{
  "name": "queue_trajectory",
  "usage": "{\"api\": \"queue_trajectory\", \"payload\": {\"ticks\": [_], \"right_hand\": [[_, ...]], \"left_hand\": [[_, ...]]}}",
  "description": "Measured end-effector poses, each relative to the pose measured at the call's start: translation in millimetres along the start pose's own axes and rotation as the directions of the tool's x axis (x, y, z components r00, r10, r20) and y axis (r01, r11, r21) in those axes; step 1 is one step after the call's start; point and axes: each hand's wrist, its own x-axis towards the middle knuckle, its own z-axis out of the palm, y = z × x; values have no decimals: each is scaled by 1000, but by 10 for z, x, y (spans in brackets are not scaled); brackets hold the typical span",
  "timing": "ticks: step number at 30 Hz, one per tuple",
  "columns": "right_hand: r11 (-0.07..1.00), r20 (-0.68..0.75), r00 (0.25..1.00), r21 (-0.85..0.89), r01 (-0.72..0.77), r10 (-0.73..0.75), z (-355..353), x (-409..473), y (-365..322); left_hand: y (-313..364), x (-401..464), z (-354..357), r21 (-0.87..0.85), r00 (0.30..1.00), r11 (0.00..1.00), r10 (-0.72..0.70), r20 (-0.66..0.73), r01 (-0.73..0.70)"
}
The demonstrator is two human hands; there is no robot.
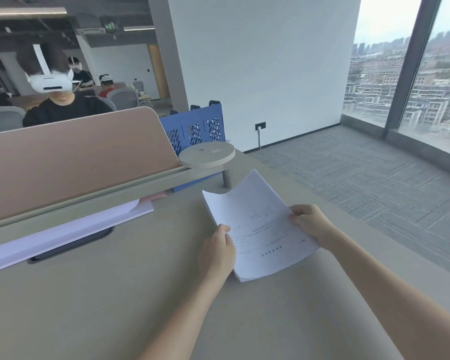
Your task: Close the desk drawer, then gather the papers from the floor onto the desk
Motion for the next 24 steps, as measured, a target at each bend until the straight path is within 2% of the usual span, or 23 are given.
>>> {"api": "queue_trajectory", "payload": {"ticks": [3,7,11,13,16,20,22,24], "right_hand": [[995,-29,999,-101,29,-32,-82,118,17],[969,-89,991,-232,81,-104,-146,306,64],[901,-61,983,-412,133,-172,-165,438,130],[829,-39,980,-541,142,-194,-162,458,158],[628,-5,958,-756,183,-286,-131,441,220],[441,53,942,-874,205,-332,-81,385,235],[404,67,946,-893,199,-317,-73,378,199],[410,71,934,-885,220,-349,-51,392,182]], "left_hand": [[59,111,122,155,999,988,33,-34,-27],[129,216,247,275,996,960,65,-57,-47],[172,267,361,367,991,925,124,-52,-97],[167,291,395,425,986,896,160,-38,-129],[172,313,403,496,982,855,185,-20,-151],[174,316,374,509,981,845,195,-4,-166],[173,307,350,487,983,859,183,3,-162],[143,306,331,439,983,884,186,-7,-164]]}}
